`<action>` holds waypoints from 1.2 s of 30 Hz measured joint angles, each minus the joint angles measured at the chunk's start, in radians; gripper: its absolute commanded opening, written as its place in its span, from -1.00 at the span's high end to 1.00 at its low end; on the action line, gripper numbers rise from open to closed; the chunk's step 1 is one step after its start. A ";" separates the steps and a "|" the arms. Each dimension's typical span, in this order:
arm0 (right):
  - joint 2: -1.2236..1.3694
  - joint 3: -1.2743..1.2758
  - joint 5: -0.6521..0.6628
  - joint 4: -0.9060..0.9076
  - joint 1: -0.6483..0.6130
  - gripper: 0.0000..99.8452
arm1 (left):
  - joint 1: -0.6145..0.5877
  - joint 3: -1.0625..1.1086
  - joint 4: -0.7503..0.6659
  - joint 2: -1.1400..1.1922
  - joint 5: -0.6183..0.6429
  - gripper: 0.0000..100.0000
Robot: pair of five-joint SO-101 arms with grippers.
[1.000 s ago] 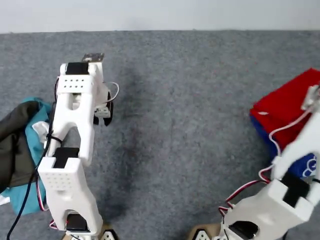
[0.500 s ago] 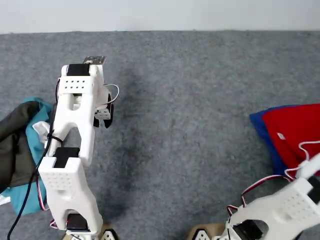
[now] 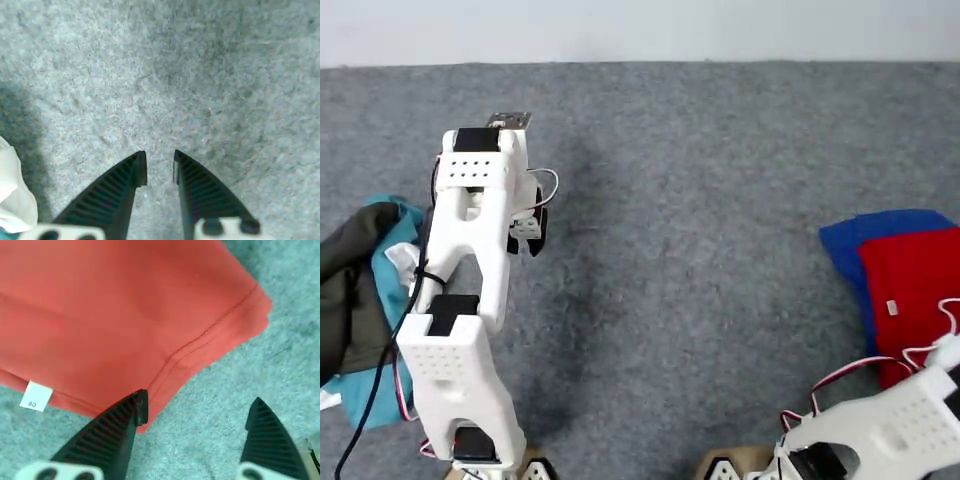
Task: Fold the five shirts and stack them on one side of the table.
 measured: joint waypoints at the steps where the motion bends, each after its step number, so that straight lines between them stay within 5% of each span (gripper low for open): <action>1: -0.018 0.000 0.000 0.000 -0.008 0.37 | 0.000 0.000 0.000 0.000 0.000 0.81; 10: -0.112 0.094 0.009 0.000 -0.313 0.37 | 0.000 0.000 0.000 0.000 0.000 0.81; 17: -0.189 0.170 0.180 0.006 -0.592 0.37 | -0.029 0.000 0.000 0.000 0.000 0.81; 29: -0.689 0.485 0.270 0.006 -0.713 0.37 | -0.183 0.176 0.002 -0.393 0.000 0.80; 36: -0.934 0.778 0.270 -0.074 -0.769 0.37 | -0.442 0.242 0.005 -0.760 0.000 0.80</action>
